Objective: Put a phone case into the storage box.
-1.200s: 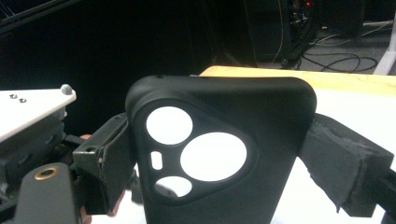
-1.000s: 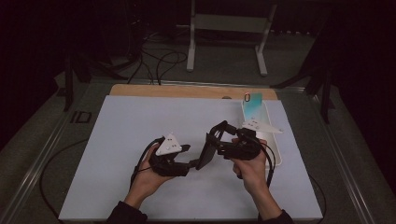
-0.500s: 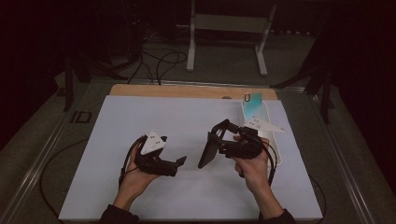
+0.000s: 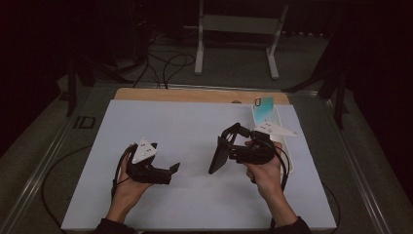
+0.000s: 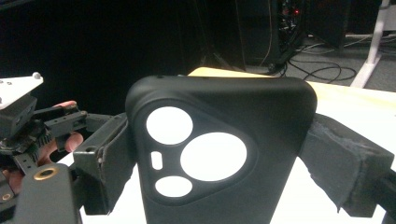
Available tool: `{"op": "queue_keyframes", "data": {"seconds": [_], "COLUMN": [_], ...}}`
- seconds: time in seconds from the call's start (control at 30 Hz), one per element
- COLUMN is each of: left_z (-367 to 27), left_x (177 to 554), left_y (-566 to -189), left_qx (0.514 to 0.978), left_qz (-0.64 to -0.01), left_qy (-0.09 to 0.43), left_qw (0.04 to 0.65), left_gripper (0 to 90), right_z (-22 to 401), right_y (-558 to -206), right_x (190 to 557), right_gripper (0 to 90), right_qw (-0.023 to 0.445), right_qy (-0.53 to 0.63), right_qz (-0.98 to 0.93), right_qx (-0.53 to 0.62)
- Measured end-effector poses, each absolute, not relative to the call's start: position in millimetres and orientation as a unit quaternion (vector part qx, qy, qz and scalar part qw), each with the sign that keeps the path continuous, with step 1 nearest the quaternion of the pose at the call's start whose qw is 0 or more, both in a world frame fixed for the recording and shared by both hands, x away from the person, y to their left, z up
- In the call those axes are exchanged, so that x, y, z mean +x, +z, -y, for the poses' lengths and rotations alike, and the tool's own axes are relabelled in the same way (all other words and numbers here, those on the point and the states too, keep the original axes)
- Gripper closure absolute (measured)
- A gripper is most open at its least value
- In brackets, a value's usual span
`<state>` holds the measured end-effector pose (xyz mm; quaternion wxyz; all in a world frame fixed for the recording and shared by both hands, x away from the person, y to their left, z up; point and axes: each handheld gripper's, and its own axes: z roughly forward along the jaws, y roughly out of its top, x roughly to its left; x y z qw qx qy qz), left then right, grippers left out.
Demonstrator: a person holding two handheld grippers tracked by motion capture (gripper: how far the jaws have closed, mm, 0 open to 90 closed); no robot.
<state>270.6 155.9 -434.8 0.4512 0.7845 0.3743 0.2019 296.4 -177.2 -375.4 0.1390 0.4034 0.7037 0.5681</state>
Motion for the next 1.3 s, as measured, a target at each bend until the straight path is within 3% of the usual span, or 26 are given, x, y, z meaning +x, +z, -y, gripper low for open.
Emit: {"op": "queue_keyframes", "data": {"seconds": [0.5, 1.3], "left_z": [-187, -239], "left_x": [263, 234], "left_y": [-450, -488], "left_qx": [0.773, 0.745], "left_qz": [-0.404, -0.429], "left_qy": [0.225, 0.233], "left_qw": [0.434, 0.455], "left_gripper": [0.4, 0.0], "right_z": [182, 192], "right_y": [-370, -363], "right_x": [300, 310], "right_gripper": [14.8, 14.7], "right_qw": [0.155, 0.181], "right_qy": [0.563, 0.553], "right_qz": [-0.707, -0.707], "right_qx": [0.399, 0.402]}}
